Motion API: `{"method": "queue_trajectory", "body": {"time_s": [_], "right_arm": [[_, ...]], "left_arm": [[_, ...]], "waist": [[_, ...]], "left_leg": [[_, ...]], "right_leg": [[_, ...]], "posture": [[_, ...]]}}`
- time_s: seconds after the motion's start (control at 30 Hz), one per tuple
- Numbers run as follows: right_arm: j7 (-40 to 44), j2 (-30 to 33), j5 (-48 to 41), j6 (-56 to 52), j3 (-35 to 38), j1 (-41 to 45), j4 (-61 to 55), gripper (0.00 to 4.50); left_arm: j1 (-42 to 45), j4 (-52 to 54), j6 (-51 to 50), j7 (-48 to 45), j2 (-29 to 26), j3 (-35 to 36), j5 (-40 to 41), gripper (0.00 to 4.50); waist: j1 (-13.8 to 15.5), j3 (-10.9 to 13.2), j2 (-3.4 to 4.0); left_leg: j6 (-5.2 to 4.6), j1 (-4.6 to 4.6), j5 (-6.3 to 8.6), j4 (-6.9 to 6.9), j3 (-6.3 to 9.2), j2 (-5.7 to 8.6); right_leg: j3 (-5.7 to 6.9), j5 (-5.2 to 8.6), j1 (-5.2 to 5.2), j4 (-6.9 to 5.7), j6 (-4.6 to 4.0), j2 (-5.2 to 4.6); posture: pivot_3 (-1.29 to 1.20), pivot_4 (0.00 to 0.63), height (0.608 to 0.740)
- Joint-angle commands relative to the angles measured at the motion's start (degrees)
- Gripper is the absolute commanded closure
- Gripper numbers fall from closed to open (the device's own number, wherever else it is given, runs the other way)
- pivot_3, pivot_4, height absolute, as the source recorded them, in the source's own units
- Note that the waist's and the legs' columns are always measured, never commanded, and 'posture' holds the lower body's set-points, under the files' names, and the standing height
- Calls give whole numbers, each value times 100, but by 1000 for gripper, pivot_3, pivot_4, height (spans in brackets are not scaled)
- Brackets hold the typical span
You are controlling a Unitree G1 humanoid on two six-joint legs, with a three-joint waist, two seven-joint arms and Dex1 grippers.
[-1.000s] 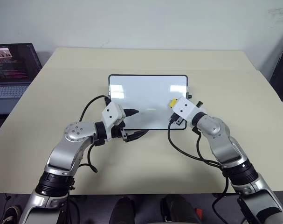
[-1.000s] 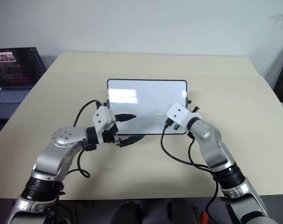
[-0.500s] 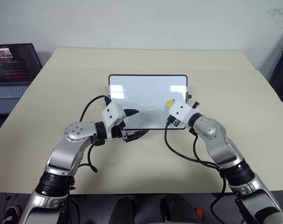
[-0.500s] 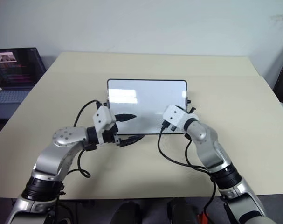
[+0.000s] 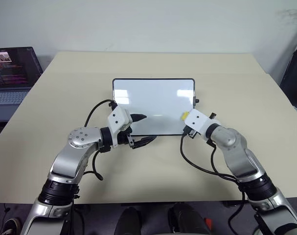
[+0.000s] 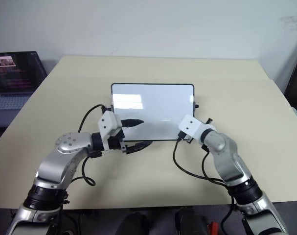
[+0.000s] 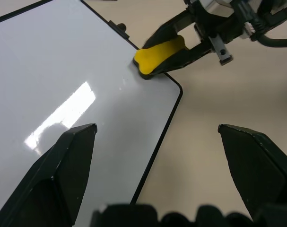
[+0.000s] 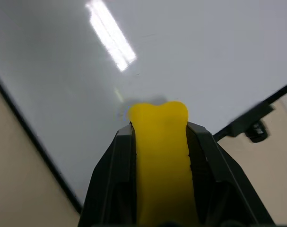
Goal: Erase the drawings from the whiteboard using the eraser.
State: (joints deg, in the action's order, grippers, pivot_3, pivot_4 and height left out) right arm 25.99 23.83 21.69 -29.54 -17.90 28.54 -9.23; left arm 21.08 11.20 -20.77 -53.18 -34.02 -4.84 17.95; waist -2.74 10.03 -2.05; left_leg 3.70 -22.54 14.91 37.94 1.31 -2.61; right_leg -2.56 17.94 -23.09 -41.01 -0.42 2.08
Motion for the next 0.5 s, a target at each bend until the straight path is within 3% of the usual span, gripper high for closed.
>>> {"method": "queue_trajectory", "body": {"time_s": [0.03, 0.33, 0.5], "right_arm": [[-128, 68, 92, 15, 198, 118, 93, 3410], [895, 443, -82, -444, -117, -323, -413, 3410], [622, 238, -1, -333, -29, -140, -405, 3410]], "left_arm": [[95, 122, 75, -14, -3, 37, 36, 0], [51, 161, 58, 14, -14, 68, 43, 0], [75, 138, 55, -1, -10, 64, 51, 0]], "waist": [[2, 0, 0], [22, -2, -2], [2, -2, -2]], "left_leg": [[0, -1, 0, 0, 1, 0], [-1, -9, 1, -3, 2, -3], [-1, -3, 1, -3, 3, -1]], "right_leg": [[2, 0, 0, 0, 0, 0], [1, -4, -2, 10, -8, -3], [3, 0, -1, 3, 0, 3]], "posture": [[0, 150, 740], [0, 150, 740], [0, 150, 740]]}}
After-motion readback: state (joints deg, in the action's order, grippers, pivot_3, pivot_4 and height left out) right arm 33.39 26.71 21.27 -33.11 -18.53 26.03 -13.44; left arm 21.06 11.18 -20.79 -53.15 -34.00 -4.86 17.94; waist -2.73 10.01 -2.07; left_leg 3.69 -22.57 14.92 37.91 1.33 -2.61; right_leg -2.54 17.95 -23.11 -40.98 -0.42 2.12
